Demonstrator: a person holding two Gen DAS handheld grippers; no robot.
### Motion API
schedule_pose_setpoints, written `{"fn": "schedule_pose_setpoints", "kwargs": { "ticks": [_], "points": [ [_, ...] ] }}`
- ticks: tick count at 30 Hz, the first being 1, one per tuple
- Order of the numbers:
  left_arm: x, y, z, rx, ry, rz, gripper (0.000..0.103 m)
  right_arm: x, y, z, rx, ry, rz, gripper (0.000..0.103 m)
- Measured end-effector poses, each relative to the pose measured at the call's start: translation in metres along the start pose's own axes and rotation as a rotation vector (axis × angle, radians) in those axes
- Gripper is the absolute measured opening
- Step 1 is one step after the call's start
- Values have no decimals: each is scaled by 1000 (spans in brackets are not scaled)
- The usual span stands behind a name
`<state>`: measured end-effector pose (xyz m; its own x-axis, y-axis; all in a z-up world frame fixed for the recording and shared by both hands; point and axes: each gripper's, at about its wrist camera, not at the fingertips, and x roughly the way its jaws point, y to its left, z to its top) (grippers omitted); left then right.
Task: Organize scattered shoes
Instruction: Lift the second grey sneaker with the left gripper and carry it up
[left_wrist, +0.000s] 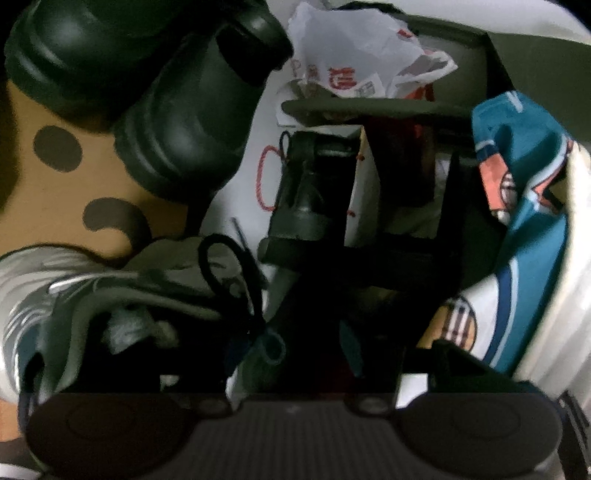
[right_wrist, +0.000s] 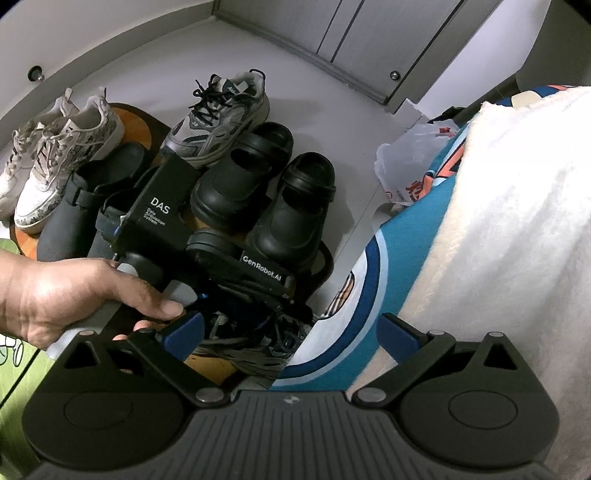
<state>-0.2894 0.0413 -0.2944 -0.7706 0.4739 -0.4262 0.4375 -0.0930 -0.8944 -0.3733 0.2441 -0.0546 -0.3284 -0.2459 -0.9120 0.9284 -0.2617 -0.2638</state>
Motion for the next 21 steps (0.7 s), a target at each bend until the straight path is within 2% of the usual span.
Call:
{"fn": "schedule_pose_setpoints", "kwargs": {
  "ticks": [8,10,12,13,14,21],
  "points": [
    [4,4,-1,19,-37,-26,55,1,2,1,-12,4,1,102],
    [1,3,-2,47,-46,-27,45,1,2,1,-15,4,0,102],
    [0,3,-3,74,-48,-13,26,2,2,0,-20,7,-2,102],
    [-1,7,-3,65,-39,-6,21,2,2,0,-23,8,-3,102],
    [-1,10,-3,58,-34,-4,11,3,3,0,-25,9,-5,102],
    [-17,6,-3,141,-53,5,10,8,7,0,-46,19,-9,102]
  ]
}}
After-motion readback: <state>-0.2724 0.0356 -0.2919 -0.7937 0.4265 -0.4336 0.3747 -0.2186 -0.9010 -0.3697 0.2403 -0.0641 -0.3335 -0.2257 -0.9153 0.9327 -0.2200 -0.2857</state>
